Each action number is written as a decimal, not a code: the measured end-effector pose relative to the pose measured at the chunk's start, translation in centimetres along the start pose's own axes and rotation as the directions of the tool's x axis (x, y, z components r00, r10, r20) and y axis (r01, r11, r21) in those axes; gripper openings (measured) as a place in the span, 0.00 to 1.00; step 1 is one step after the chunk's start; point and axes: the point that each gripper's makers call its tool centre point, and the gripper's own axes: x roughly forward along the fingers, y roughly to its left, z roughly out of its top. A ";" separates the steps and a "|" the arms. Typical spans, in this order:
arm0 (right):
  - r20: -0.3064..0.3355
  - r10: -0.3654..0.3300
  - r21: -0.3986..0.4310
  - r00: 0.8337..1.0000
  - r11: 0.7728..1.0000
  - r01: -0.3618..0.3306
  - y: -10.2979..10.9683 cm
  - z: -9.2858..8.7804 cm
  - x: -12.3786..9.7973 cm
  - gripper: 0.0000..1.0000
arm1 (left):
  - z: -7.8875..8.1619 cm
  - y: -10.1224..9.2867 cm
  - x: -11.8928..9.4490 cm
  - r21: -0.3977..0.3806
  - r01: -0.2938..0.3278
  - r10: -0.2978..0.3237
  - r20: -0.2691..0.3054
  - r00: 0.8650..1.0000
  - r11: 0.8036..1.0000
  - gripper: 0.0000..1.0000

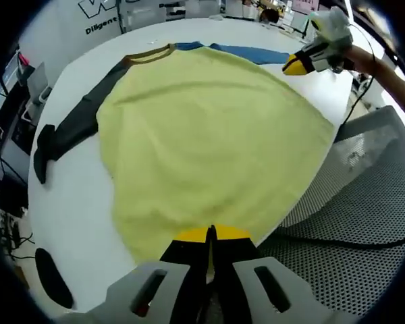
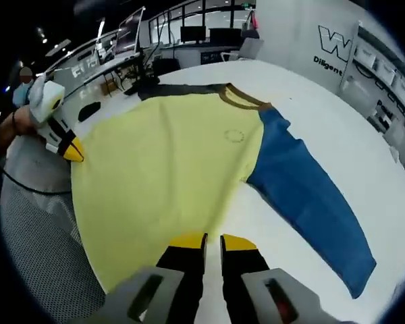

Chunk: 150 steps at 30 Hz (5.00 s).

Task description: Fold the garment on the visible template until the final outline fits inside the template.

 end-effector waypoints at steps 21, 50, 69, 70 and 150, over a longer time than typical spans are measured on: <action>0.110 -0.245 0.193 0.963 0.956 0.222 -9.0 -0.1 -3.9 0.16 | 7.1 -0.2 -2.2 -0.043 -0.037 0.050 0.347 0.937 0.998 0.00; 0.068 -0.451 0.340 0.890 0.849 0.405 -18.7 -5.0 -5.0 0.20 | 11.6 -4.3 -2.6 -0.038 -0.012 0.029 0.500 0.865 0.999 0.00; -0.060 -0.532 0.403 0.845 0.761 0.508 -23.5 -11.3 -5.3 0.20 | 11.8 -5.6 -2.5 -0.016 -0.002 0.010 0.520 0.854 1.000 0.00; -0.060 -0.532 0.407 0.845 0.760 0.507 -23.7 -11.4 -5.3 0.20 | 11.8 -5.6 -2.5 -0.016 -0.004 0.012 0.520 0.854 1.000 0.00; 0.190 -0.570 0.522 0.799 0.748 0.410 -24.5 1.0 -10.0 0.00 | 11.5 -6.1 -1.9 0.009 0.002 -0.006 0.505 0.863 1.000 0.00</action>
